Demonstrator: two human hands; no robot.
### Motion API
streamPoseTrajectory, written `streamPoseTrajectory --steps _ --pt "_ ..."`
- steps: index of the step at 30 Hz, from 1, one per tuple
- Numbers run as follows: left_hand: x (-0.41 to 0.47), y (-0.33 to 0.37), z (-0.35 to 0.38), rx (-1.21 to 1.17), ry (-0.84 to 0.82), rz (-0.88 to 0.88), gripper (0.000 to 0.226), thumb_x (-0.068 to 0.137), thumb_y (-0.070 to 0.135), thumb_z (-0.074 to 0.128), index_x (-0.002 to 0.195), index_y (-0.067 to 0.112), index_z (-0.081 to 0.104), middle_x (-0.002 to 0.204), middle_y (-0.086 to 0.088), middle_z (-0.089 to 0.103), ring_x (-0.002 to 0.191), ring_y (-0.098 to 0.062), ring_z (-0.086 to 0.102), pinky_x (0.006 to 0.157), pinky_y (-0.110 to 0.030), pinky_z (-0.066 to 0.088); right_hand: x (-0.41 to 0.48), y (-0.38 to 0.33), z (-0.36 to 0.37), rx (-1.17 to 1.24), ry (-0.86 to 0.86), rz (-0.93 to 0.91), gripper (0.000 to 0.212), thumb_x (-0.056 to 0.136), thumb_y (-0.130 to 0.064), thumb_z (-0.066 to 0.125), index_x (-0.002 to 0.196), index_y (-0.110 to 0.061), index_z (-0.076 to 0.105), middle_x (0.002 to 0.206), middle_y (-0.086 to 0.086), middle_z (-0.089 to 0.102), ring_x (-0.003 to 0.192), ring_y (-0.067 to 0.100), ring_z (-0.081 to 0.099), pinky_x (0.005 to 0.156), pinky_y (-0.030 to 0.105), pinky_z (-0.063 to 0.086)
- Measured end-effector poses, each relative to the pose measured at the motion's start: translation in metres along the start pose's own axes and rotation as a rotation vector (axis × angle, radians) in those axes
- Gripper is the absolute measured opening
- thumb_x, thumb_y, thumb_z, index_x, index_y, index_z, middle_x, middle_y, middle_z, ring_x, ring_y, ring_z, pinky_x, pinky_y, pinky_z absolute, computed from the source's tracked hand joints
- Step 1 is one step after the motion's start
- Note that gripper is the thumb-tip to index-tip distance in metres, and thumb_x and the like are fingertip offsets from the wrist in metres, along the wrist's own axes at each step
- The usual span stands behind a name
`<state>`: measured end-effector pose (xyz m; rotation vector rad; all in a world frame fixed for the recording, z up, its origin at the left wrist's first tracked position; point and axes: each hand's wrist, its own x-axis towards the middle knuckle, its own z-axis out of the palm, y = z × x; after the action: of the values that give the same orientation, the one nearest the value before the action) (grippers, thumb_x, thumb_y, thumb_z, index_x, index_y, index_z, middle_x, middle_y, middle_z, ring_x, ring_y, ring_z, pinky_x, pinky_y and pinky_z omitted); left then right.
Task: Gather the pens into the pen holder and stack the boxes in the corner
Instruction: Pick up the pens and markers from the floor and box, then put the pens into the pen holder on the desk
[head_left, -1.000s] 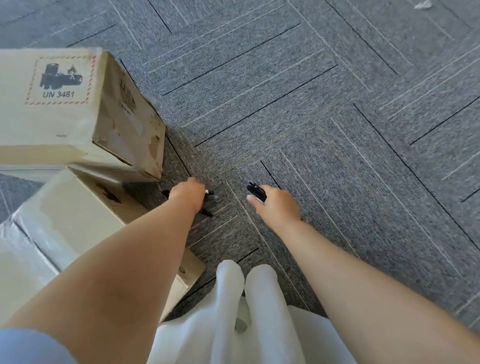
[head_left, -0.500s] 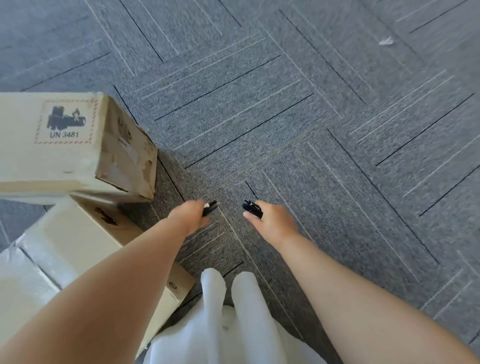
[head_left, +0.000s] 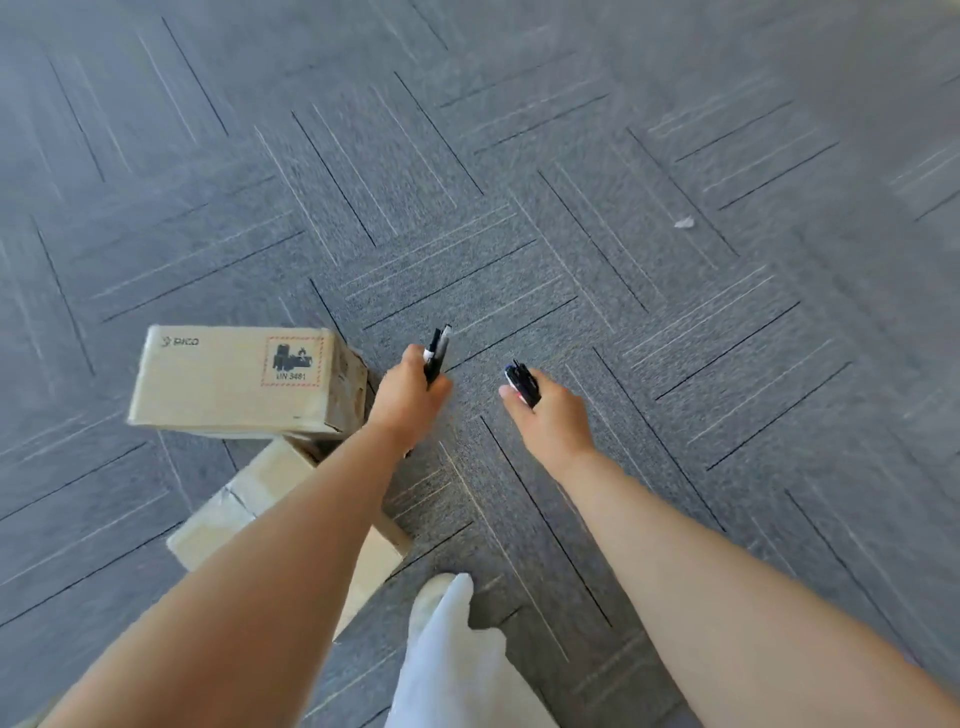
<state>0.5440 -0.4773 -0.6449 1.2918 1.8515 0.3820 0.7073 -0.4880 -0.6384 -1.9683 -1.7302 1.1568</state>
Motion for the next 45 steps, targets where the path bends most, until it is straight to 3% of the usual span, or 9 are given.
streamPoseTrajectory --steps 6,9,12,15,20,23,26,34,45 --pt "-0.037 0.090 -0.103 0.031 0.093 0.038 0.013 0.090 0.017 0.049 0.093 0.007 0.042 0.077 -0.009 0.051 0.069 -0.028 0.050 0.054 -0.031 0.034 -0.013 -0.112 -0.078 0.188 0.000 0.022 0.020 0.093 -0.032 0.049 0.097 -0.014 0.056 0.082 0.010 0.061 0.082 0.034 0.066 0.071 0.043 0.052" --pt "-0.045 0.133 -0.150 0.006 0.131 0.049 0.014 0.091 0.019 0.051 0.091 0.008 0.043 0.075 -0.007 0.049 0.070 -0.026 0.047 0.060 -0.031 0.034 -0.012 -0.166 -0.111 0.259 -0.017 0.015 0.010 0.094 -0.025 0.048 0.088 -0.017 0.052 0.080 0.008 0.059 0.065 0.025 0.065 0.061 0.034 0.050" --pt "-0.050 0.170 -0.191 -0.056 0.165 0.066 0.023 0.091 0.028 0.055 0.080 0.012 0.042 0.063 0.003 0.043 0.057 -0.017 0.042 0.051 -0.030 0.031 -0.006 -0.218 -0.141 0.354 -0.044 0.010 0.012 0.094 -0.019 0.049 0.082 -0.021 0.048 0.075 0.003 0.062 0.052 0.011 0.059 0.065 0.032 0.052" --pt "-0.051 0.196 -0.228 -0.158 0.210 0.066 0.032 0.090 0.035 0.055 0.067 0.019 0.039 0.058 0.005 0.042 0.051 -0.010 0.038 0.047 -0.024 0.029 0.002 -0.264 -0.168 0.371 -0.020 -0.072 0.020 0.094 -0.017 0.049 0.075 -0.021 0.045 0.063 0.001 0.057 0.040 -0.003 0.054 0.049 0.013 0.047" --pt "-0.046 0.235 -0.288 -0.214 0.323 0.106 0.037 0.091 0.035 0.054 0.063 0.021 0.035 0.057 0.003 0.041 0.052 -0.014 0.038 0.047 -0.026 0.029 0.015 -0.325 -0.201 0.349 0.008 -0.173 0.028 0.091 -0.026 0.055 0.067 -0.026 0.040 0.060 -0.003 0.044 0.053 0.011 0.042 0.052 0.021 0.037" --pt "-0.032 0.262 -0.312 -0.265 0.382 0.132 0.038 0.091 0.034 0.055 0.062 0.021 0.035 0.056 0.002 0.040 0.050 -0.014 0.037 0.047 -0.026 0.028 0.029 -0.348 -0.220 0.342 0.027 -0.223 0.030 0.089 -0.030 0.059 0.066 -0.022 0.041 0.061 -0.006 0.041 0.054 0.007 0.039 0.045 0.009 0.032" --pt "-0.008 0.288 -0.326 -0.311 0.414 0.143 0.038 0.090 0.036 0.055 0.060 0.022 0.036 0.054 0.002 0.042 0.051 -0.018 0.040 0.051 -0.028 0.032 0.055 -0.367 -0.236 0.347 0.018 -0.240 0.029 0.087 -0.036 0.061 0.072 -0.014 0.047 0.061 -0.006 0.044 0.054 0.008 0.041 0.047 0.012 0.033" --pt "0.111 0.368 -0.352 -0.326 0.504 0.096 0.039 0.091 0.035 0.055 0.060 0.022 0.035 0.056 0.004 0.040 0.050 -0.012 0.035 0.047 -0.027 0.028 0.191 -0.418 -0.291 0.373 -0.016 -0.315 0.044 0.087 -0.030 0.062 0.052 -0.021 0.037 0.049 -0.007 0.035 0.036 0.004 0.034 0.037 0.012 0.025" --pt "0.261 0.464 -0.420 -0.377 0.580 0.049 0.038 0.091 0.032 0.053 0.060 0.021 0.036 0.057 0.004 0.041 0.050 -0.011 0.036 0.048 -0.024 0.029 0.367 -0.501 -0.357 0.343 -0.157 -0.378 0.047 0.087 -0.032 0.061 0.052 -0.020 0.033 0.048 -0.006 0.033 0.042 0.008 0.029 0.038 0.013 0.023"
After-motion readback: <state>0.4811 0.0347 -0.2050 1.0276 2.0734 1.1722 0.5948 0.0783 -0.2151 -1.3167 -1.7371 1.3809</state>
